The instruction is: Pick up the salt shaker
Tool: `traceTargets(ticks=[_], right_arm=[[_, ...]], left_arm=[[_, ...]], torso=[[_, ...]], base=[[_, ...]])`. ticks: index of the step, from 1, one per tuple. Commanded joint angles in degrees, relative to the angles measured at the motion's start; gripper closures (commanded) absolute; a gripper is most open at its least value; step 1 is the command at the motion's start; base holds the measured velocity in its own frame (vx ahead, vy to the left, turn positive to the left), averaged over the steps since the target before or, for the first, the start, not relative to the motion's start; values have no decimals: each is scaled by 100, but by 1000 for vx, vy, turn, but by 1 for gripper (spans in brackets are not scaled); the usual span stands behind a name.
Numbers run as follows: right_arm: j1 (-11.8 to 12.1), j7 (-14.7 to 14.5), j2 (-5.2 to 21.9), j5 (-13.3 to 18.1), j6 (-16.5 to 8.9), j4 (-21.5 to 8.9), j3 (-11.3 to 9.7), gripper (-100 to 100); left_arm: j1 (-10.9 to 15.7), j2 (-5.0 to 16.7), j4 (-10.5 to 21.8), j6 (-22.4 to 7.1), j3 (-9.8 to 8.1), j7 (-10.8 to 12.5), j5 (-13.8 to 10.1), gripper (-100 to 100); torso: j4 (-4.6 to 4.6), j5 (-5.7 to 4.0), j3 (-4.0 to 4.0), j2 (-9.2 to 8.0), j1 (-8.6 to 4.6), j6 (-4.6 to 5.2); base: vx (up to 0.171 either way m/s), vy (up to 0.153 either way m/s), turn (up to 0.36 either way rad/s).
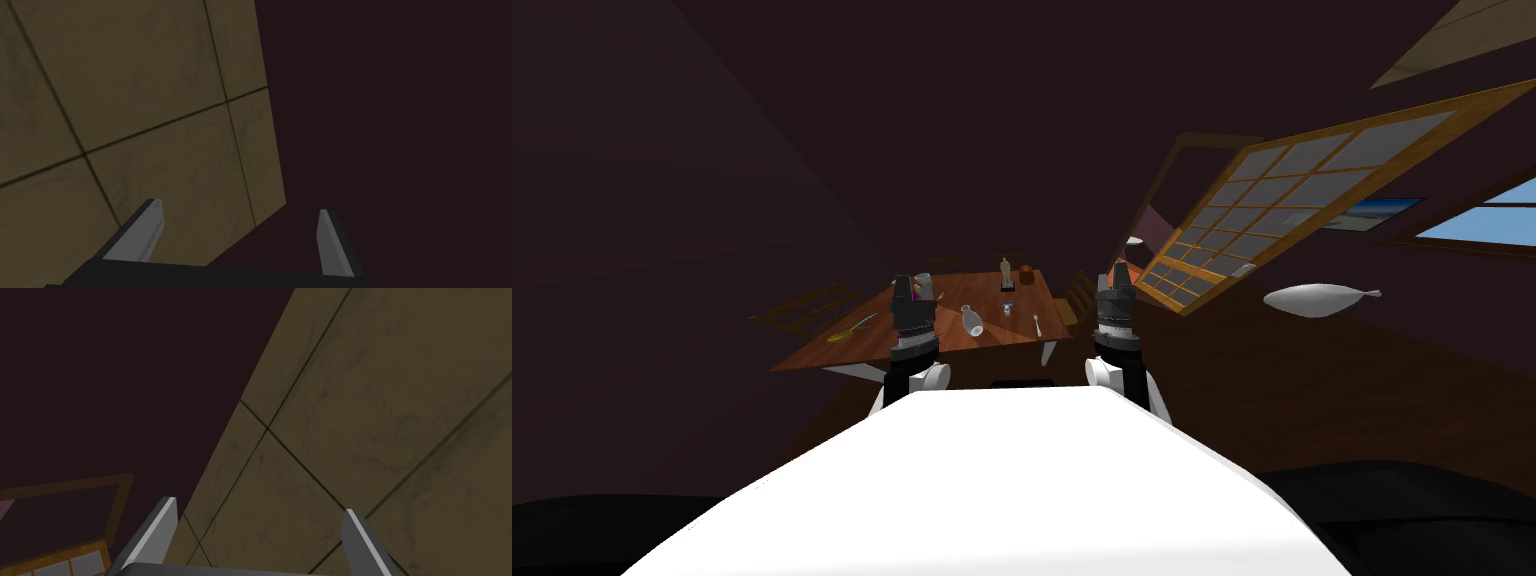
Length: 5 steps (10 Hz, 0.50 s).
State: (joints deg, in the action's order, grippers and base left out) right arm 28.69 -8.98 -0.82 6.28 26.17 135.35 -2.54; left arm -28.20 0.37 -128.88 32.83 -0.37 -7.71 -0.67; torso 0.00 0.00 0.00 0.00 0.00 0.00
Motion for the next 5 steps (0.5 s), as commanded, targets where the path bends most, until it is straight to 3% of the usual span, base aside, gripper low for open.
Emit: traceTargets(ticks=[1, 5], right_arm=[[0, 0, 0, 0, 0, 0, 0, 0], [0, 0, -1, 0, 0, 0, -1, 0]], left_arm=[[118, 201, 244, -131, 24, -141, 107, -100], [426, 480, 865, -439, 84, -459, 359, -100]], torso=[[0, 0, 0, 0, 0, 0], [0, -5, 1, -1, -25, 1]], base=[[-1, -32, -14], [-4, -64, -12]])
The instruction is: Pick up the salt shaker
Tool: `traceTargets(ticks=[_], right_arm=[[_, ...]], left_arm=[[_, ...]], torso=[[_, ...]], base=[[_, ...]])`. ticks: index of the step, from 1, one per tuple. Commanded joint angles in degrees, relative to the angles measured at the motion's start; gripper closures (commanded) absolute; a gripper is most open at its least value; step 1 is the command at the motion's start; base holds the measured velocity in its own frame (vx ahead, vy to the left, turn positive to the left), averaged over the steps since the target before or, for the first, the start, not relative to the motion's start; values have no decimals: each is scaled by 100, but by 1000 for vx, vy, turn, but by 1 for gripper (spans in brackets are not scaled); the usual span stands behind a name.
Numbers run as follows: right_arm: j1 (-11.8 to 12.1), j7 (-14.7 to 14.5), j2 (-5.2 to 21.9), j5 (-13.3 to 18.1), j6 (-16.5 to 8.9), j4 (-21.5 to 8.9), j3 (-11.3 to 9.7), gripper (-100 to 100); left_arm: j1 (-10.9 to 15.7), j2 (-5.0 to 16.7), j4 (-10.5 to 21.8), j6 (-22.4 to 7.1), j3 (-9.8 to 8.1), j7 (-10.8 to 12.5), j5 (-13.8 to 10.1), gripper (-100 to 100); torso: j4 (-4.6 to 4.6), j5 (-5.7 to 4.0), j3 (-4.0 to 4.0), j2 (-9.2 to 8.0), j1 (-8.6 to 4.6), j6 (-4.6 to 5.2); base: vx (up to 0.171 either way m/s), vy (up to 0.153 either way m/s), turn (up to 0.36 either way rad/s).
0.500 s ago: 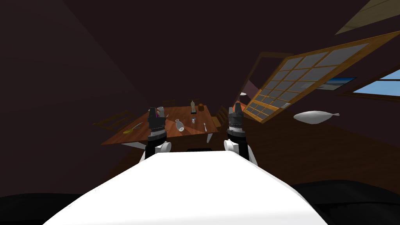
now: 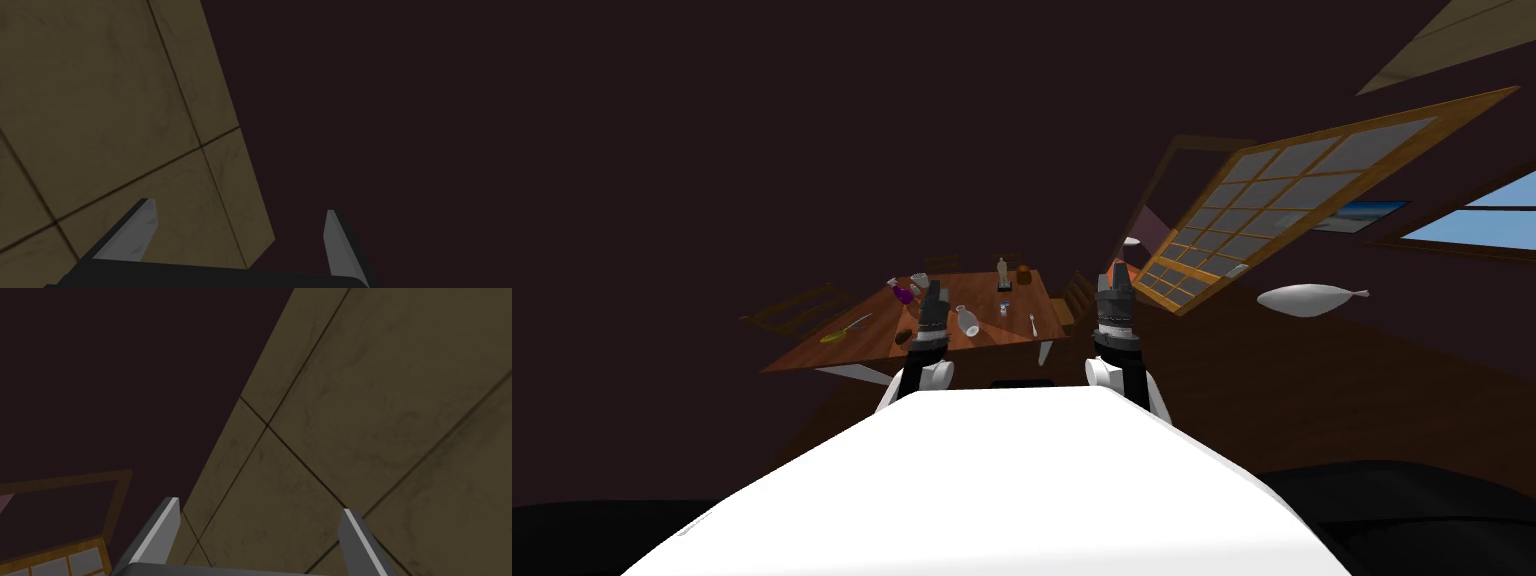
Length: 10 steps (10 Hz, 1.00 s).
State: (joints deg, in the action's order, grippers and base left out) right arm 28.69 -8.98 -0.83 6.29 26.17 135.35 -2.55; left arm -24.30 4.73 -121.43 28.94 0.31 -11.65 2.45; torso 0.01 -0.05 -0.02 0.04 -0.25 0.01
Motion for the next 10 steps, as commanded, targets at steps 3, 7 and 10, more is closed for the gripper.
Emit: traceTargets(ticks=[3, 7, 10], right_arm=[[0, 0, 0, 0, 0, 0, 0, 0], [0, 0, 0, 0, 0, 0, 0, 0], [0, 0, 0, 0, 0, 0, 0, 0]], left_arm=[[254, 166, 555, -249, 57, -263, 208, -100], [651, 332, 1196, -581, 129, -578, 478, -100], [800, 385, 1633, -697, 155, -683, 572, -100]], torso=[[0, 0, 0, -1, 3, -1], [0, 1, -1, 1, 5, 0], [1, 0, -2, 4, 3, -1]], base=[[4, -58, -14], [4, -57, -25], [12, -54, -13]])
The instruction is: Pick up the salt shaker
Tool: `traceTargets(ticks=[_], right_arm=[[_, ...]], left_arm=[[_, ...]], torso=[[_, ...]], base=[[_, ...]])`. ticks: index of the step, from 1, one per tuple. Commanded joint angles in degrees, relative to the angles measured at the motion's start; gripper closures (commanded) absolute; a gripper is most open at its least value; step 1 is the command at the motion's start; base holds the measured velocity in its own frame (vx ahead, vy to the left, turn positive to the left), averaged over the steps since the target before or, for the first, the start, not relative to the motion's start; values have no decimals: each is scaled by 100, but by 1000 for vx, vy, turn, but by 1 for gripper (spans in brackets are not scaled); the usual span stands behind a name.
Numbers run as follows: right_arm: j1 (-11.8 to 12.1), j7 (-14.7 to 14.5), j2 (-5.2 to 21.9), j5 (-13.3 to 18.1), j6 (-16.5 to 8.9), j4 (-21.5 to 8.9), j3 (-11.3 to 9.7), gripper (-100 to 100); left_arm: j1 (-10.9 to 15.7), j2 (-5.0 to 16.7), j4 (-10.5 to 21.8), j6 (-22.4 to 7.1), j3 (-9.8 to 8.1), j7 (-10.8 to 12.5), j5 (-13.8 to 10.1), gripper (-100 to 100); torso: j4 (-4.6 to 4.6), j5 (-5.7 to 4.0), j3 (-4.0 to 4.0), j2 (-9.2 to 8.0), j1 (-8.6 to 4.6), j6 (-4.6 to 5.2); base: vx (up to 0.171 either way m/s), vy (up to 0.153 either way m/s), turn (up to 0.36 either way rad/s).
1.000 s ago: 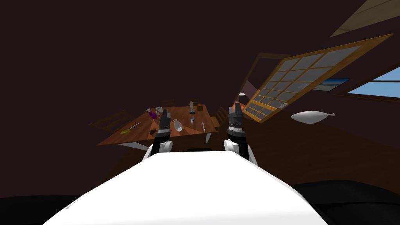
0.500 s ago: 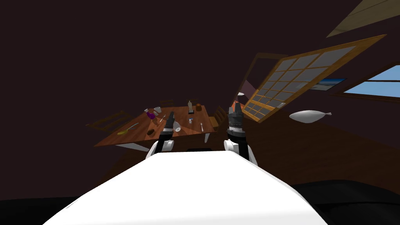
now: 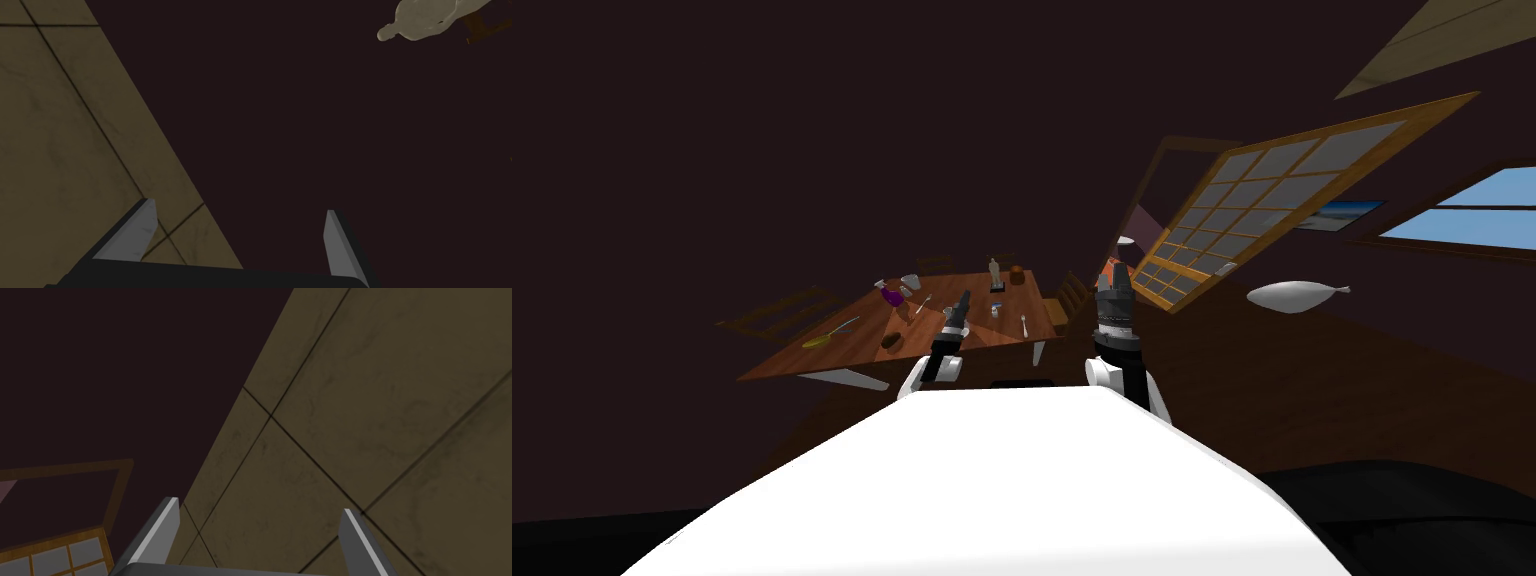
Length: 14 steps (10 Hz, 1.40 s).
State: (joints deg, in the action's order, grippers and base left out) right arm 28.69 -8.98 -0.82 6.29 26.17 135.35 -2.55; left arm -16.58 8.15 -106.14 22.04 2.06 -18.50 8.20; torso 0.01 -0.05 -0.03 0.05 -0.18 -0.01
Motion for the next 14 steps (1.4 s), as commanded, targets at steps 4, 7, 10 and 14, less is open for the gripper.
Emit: traceTargets(ticks=[4, 7, 10, 14], right_arm=[[0, 0, 0, 0, 0, 0, 0, 0], [0, 0, 0, 0, 0, 0, 0, 0], [0, 0, 0, 0, 0, 0, 0, 0], [0, 0, 0, 0, 0, 0, 0, 0]], left_arm=[[347, 152, 718, -241, 34, -200, 185, -100], [515, 208, 1060, -357, 62, -295, 278, -100], [864, 326, 1633, -584, 119, -470, 458, -100], [1225, 453, 2391, -801, 176, -619, 627, -100]], torso=[[-1, 0, 2, -4, -2, 1], [-1, 2, 1, -2, 8, 1], [0, 0, 1, -1, 2, -1], [-1, 0, 1, -2, 3, -1]], base=[[1, -51, -21], [6, -28, -16], [10, -54, -28], [8, -46, -27]])
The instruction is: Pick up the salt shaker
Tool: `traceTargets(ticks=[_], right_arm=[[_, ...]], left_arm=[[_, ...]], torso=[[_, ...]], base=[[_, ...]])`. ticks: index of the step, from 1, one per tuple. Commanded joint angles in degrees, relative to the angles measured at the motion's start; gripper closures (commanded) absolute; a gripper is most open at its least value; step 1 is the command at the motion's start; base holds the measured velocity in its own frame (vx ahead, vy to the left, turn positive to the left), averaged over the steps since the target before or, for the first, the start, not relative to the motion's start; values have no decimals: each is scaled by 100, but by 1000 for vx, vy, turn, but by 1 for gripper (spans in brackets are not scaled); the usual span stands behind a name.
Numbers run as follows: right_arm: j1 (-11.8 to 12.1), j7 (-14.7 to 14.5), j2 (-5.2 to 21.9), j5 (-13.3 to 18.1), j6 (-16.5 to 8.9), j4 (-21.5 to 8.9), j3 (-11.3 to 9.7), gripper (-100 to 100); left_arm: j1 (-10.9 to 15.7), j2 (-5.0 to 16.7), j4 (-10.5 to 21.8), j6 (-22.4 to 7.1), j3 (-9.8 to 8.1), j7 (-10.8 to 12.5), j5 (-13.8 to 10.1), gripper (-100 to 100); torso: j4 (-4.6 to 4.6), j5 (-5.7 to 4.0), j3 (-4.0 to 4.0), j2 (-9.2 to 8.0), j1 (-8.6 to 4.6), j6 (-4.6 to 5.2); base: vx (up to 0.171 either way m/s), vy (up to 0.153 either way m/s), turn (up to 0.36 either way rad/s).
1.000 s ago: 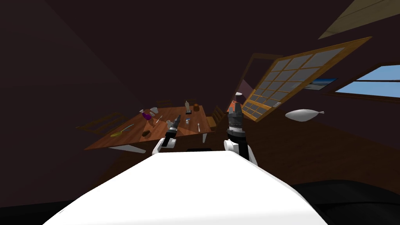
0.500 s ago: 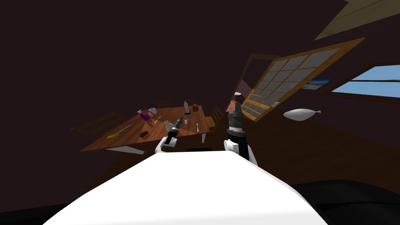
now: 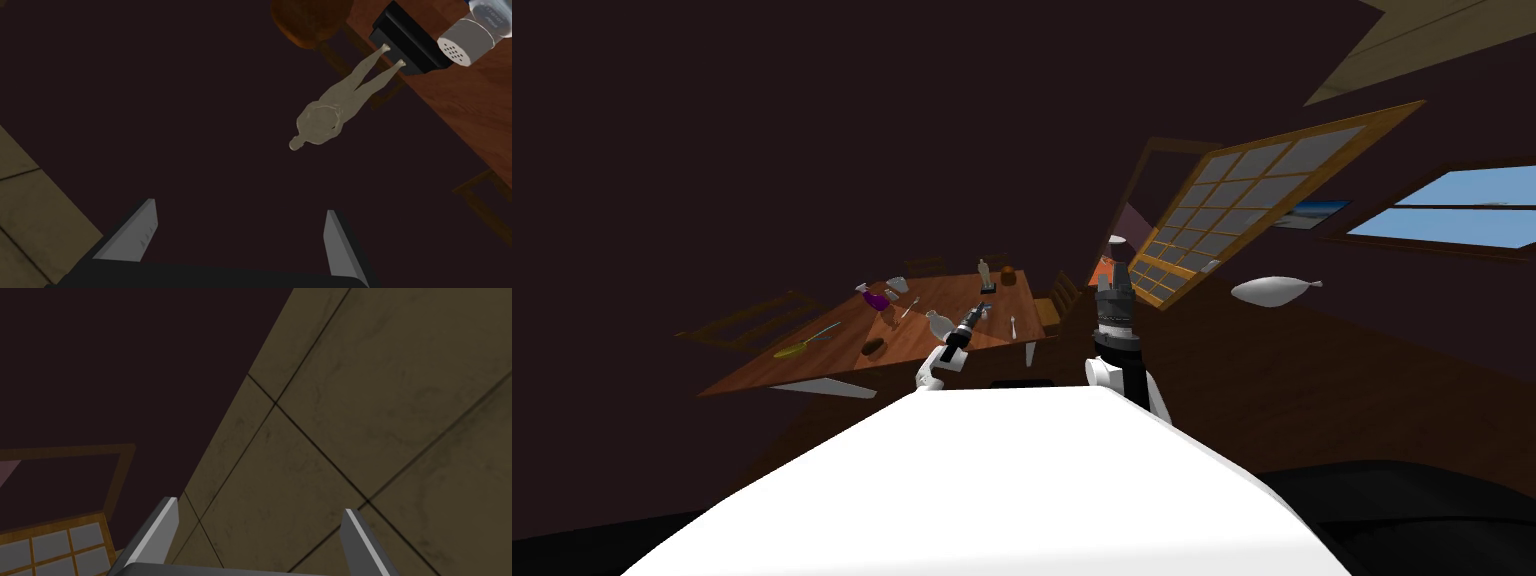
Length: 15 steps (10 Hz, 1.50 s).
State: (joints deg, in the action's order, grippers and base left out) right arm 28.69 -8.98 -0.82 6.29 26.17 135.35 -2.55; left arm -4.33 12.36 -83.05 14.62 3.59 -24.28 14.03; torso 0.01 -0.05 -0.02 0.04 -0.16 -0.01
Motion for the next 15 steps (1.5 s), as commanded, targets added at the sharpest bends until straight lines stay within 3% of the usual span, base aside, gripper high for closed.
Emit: traceTargets(ticks=[1, 6, 8, 9, 10, 15], right_arm=[[0, 0, 0, 0, 0, 0, 0, 0], [0, 0, 0, 0, 0, 0, 0, 0], [0, 0, 0, 0, 0, 0, 0, 0], [0, 0, 0, 0, 0, 0, 0, 0], [0, 0, 0, 0, 0, 0, 0, 0], [0, 0, 0, 0, 0, 0, 0, 0]], left_arm=[[0, 31, 158, -58, 24, -41, 44, -100], [550, 240, 1029, -351, 106, -207, 267, -100], [550, 240, 1256, -351, 106, -207, 267, -100], [732, 315, 1451, -438, 132, -247, 332, -100], [732, 315, 1615, -438, 132, -247, 332, -100], [1264, 551, 2515, -662, 205, -316, 496, -100]], torso=[[0, 0, 0, 0, 0, 0], [0, 0, 1, -1, 3, -2], [0, 0, 1, -2, 2, -2], [0, 2, 1, -3, 9, -3], [-1, 1, 1, -2, 8, -1], [0, 1, 0, -1, 6, -2]], base=[[6, -40, -18], [8, -45, -29], [8, -28, -9], [6, -25, -33], [9, -26, -27], [13, -38, -33]])
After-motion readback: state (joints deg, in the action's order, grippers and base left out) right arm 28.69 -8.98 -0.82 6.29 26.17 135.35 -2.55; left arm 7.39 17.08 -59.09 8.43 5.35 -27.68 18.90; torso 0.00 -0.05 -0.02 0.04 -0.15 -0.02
